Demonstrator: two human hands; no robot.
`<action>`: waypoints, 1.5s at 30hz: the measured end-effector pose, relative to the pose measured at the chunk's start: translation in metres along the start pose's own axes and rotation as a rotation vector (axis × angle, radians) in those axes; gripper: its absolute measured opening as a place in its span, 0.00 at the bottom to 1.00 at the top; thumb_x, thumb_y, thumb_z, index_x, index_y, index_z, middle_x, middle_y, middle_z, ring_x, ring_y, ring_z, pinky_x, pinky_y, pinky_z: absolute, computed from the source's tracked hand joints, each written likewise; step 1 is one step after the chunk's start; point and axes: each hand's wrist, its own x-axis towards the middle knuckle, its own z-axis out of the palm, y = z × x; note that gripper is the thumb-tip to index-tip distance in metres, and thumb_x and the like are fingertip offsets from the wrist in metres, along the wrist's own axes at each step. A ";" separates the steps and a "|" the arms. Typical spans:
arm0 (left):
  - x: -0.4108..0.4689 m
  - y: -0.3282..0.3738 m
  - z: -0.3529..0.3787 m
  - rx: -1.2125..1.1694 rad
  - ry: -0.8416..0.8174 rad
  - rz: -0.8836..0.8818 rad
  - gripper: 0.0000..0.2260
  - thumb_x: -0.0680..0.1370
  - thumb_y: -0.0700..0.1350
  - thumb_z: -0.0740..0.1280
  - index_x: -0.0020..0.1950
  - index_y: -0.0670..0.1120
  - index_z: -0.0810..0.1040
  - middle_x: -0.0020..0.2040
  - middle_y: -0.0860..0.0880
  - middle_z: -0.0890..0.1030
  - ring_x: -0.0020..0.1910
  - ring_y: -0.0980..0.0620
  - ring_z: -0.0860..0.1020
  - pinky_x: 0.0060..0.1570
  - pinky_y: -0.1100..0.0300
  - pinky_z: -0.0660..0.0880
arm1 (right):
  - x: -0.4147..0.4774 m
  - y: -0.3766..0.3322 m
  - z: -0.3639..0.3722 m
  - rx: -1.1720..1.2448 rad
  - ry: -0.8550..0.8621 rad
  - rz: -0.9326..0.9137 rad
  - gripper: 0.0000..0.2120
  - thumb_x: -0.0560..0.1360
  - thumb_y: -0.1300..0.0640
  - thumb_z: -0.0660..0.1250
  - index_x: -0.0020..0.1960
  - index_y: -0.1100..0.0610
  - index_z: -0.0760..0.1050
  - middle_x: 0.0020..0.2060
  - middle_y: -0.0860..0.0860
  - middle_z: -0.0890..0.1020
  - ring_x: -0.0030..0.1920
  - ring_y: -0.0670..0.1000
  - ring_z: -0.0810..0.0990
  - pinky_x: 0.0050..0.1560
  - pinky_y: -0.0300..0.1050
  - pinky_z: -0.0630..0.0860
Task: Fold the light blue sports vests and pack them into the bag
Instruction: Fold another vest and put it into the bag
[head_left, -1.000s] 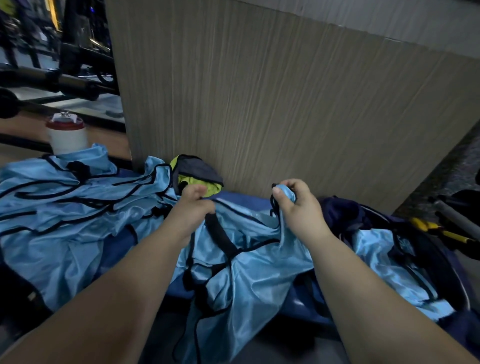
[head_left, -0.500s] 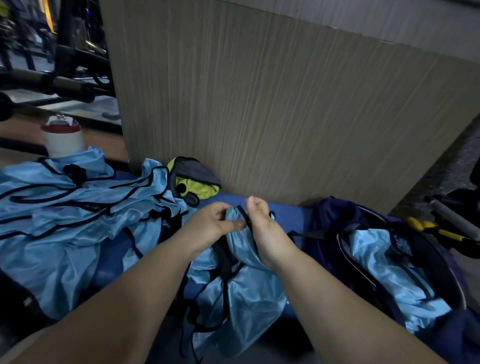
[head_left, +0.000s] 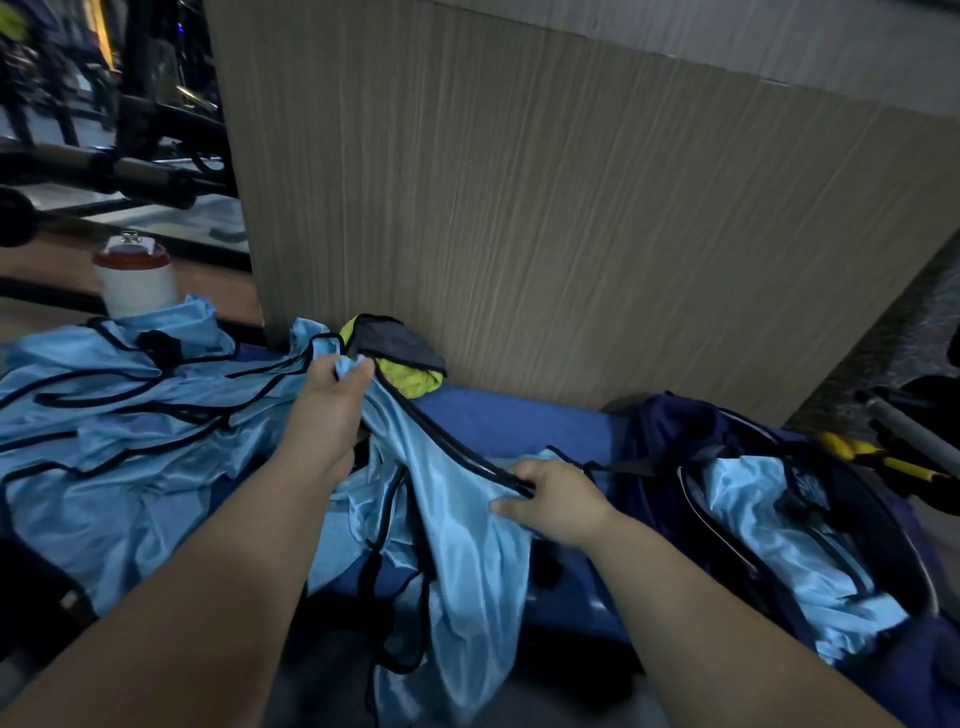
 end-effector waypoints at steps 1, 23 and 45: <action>0.002 0.001 -0.002 -0.005 0.050 0.017 0.08 0.81 0.48 0.64 0.42 0.51 0.69 0.40 0.46 0.73 0.41 0.48 0.73 0.43 0.52 0.72 | 0.001 0.003 -0.002 -0.018 0.040 0.022 0.07 0.72 0.46 0.74 0.45 0.44 0.77 0.41 0.42 0.82 0.43 0.44 0.81 0.47 0.37 0.76; -0.044 0.004 0.030 0.667 -0.576 0.247 0.19 0.69 0.50 0.78 0.58 0.55 0.78 0.49 0.57 0.83 0.47 0.62 0.80 0.48 0.67 0.72 | -0.002 -0.062 -0.031 0.463 0.195 -0.226 0.07 0.71 0.59 0.76 0.39 0.52 0.79 0.32 0.46 0.79 0.34 0.43 0.75 0.39 0.44 0.74; -0.036 0.008 0.020 0.664 -0.568 0.211 0.36 0.63 0.71 0.68 0.70 0.65 0.64 0.63 0.60 0.74 0.66 0.60 0.71 0.65 0.59 0.67 | -0.014 -0.047 -0.032 0.725 0.243 -0.150 0.11 0.73 0.68 0.71 0.45 0.53 0.82 0.38 0.49 0.84 0.39 0.45 0.81 0.41 0.40 0.78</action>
